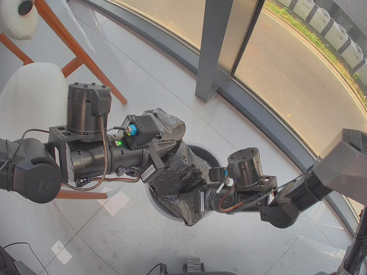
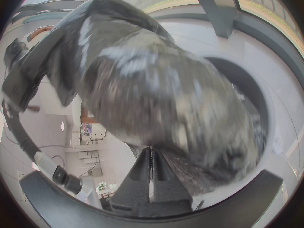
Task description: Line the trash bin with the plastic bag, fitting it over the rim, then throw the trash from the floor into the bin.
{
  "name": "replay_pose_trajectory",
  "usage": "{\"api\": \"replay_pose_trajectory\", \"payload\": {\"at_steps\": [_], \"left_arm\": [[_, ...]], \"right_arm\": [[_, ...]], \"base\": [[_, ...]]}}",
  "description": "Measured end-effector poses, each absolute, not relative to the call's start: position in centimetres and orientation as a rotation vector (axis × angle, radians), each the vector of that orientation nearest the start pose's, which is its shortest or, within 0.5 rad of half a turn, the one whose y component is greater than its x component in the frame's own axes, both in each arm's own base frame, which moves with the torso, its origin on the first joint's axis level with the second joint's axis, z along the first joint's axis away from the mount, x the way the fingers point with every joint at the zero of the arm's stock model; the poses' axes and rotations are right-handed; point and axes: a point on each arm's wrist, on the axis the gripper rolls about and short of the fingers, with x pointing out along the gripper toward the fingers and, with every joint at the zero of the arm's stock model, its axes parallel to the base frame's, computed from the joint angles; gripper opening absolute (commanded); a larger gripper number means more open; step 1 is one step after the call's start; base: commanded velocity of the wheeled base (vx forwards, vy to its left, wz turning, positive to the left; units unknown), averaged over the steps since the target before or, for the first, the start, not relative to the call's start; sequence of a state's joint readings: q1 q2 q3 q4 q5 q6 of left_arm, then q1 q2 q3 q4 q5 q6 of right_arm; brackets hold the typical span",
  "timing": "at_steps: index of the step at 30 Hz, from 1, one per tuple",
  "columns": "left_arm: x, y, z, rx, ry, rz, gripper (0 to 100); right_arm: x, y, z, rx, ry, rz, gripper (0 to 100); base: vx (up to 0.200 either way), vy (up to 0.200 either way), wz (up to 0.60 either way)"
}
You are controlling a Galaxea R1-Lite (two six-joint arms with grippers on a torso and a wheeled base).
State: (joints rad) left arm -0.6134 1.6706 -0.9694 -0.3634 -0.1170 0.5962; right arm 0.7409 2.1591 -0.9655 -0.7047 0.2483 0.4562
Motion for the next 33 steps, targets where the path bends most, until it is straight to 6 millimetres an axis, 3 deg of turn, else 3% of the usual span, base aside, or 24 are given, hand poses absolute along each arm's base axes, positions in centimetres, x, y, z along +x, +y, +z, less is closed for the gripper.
{"api": "replay_pose_trajectory", "payload": {"at_steps": [5,9,15,19,20,27,33], "left_arm": [[25.0,-18.0,20.7,0.65,0.11,-0.808,0],[24.9,-18.0,20.6,0.652,0.112,-0.812,0],[24.7,-18.2,20.3,0.657,0.117,-0.823,0],[24.6,-18.3,20.1,0.659,0.12,-0.829,0],[24.6,-18.3,20.1,0.659,0.121,-0.83,0],[24.7,-18.6,19.6,0.664,0.135,-0.839,0],[25.2,-19.0,18.7,0.676,0.158,-0.849,0]], "right_arm": [[31.5,28.7,7.1,0.299,0.61,0.798,0],[33.4,29.8,6.1,0.295,0.569,0.741,0],[33.8,29.6,4.9,0.283,0.601,0.713,0],[32.8,28.7,6.0,0.276,0.63,0.707,0],[32.5,28.4,6.4,0.276,0.633,0.706,100],[28.7,26.4,9.6,0.27,0.651,0.729,100],[24.6,23.3,11.5,0.26,0.685,0.77,100]], "base": [[0.0,0.0,0.0],[0.0,0.0,0.0],[0.0,0.0,0.0],[0.0,0.0,0.0],[0.0,0.0,0.0],[0.0,0.0,0.0],[0.0,0.0,0.0]]}}
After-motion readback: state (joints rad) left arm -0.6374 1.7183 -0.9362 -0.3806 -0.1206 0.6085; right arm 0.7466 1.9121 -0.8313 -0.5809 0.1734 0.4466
